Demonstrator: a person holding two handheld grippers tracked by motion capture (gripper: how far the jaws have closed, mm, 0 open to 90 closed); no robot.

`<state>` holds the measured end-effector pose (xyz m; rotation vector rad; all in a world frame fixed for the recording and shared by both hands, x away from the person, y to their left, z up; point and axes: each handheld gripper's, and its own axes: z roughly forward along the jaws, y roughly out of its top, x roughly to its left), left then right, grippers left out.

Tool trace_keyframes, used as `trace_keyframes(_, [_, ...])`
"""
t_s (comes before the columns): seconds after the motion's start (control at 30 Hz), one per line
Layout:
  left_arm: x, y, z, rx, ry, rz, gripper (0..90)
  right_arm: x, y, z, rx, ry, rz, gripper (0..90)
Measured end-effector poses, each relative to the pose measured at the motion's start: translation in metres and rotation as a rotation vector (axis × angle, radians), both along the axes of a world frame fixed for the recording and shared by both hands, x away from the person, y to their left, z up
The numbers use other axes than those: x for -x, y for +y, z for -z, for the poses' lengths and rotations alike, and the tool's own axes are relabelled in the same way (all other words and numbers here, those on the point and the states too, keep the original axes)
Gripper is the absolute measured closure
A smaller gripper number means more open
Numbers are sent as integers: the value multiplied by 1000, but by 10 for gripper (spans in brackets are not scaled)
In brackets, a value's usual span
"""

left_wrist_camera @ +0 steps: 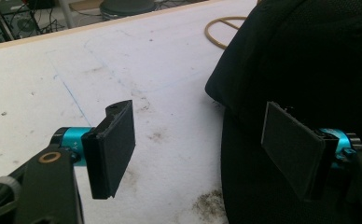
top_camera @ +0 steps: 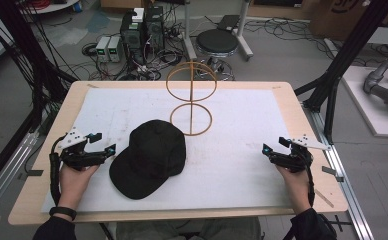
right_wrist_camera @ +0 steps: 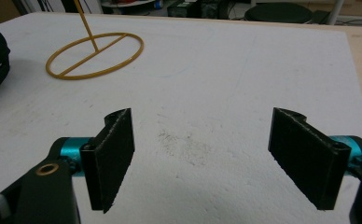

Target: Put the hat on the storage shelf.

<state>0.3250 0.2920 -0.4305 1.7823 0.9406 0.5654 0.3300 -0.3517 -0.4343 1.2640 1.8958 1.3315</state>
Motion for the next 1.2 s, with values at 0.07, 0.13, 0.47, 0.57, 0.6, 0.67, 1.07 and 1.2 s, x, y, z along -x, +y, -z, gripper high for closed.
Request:
trace_keyframes(0.07, [0,0,0,-1,-2,0,258,0,1,0,-4,2,-5,222])
trace_keyframes(0.13, [0,1,0,-6,-1,-1,258,0,2,-1,-2,-7,-11,222])
trace_keyframes(0.47, [0,0,1,5,-6,-8,252,3,11,-6,-2,-28,-40,220])
trace_keyframes(0.57, [0,1,1,4,-5,-13,250,3,18,-9,-3,-40,-69,217])
trace_keyframes(0.6, [0,2,1,4,-5,-16,250,3,20,-9,-2,-42,-76,217])
trace_keyframes(0.67, [0,2,1,5,-8,-19,250,2,28,-10,-8,-42,-102,217])
trace_keyframes(1.07, [-1,4,2,5,0,-23,249,5,86,-23,10,-60,-284,218])
trace_keyframes(1.2, [-1,4,1,5,-2,-23,249,2,107,-25,27,-56,-337,234])
